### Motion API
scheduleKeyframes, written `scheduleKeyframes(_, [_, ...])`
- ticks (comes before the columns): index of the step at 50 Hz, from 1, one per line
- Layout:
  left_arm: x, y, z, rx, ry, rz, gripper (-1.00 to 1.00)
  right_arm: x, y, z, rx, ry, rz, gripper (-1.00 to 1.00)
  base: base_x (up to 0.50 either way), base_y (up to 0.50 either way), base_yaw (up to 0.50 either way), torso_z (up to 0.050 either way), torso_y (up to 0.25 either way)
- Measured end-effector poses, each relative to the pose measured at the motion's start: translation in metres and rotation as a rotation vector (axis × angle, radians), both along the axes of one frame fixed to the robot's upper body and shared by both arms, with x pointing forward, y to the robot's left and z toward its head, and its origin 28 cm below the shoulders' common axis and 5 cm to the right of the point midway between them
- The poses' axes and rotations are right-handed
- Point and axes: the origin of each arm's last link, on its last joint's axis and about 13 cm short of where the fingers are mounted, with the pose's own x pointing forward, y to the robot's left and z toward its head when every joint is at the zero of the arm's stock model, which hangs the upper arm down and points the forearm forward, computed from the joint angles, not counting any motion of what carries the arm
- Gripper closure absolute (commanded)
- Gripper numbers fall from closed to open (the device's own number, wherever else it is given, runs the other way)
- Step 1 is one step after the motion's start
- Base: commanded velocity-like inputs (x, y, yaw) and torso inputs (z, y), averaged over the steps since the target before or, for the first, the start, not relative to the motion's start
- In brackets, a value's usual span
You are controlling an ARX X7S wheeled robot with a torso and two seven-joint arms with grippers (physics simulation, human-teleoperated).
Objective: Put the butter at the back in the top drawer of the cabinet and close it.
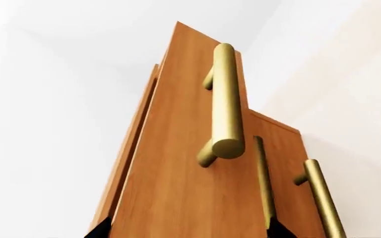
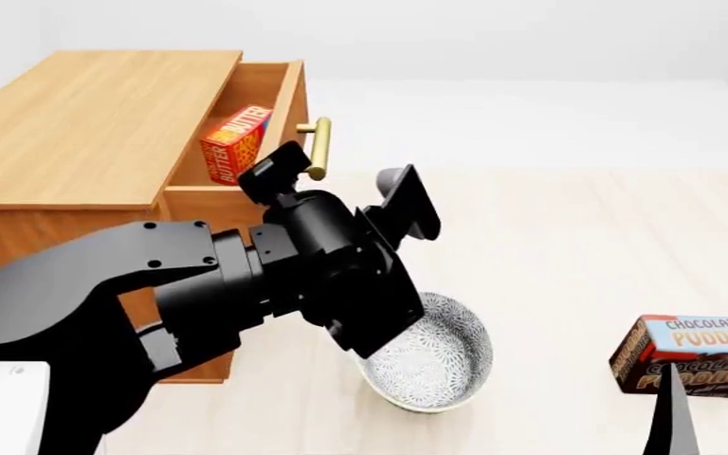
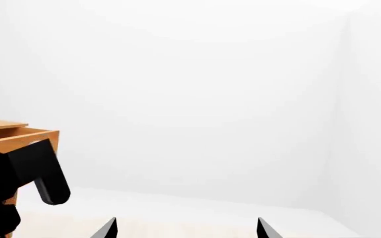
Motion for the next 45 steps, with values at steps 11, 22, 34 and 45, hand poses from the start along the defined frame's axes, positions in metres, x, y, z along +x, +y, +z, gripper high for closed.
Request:
scheduleKeyframes(11, [0.004,0.005,-0.004,0.035,-0.006,0.027,-1.00,0.000,0.000,0.000,0.001,0.001,0.000,-1.00,0.00,0.00,0.00,0.000,-0.001])
scheduleKeyframes(22, [0.010,0.010,-0.009,0.072,-0.011,0.065,-1.00,0.000,0.000,0.000,0.002,0.001,-0.001,-1.00,0.00,0.00,0.00,0.000,0.000])
scheduleKeyframes(34, [0.015,0.016,-0.012,0.109,-0.019,0.104,-1.00,0.000,0.000,0.000,0.004,0.001,-0.002,-1.00,0.00,0.00,0.00,0.000,0.000])
scheduleKeyframes(45, [0.020,0.022,-0.014,0.147,-0.033,0.137,-1.00,0.000,0.000,0.001,0.004,0.001,-0.002,-1.00,0.00,0.00,0.00,0.000,0.000])
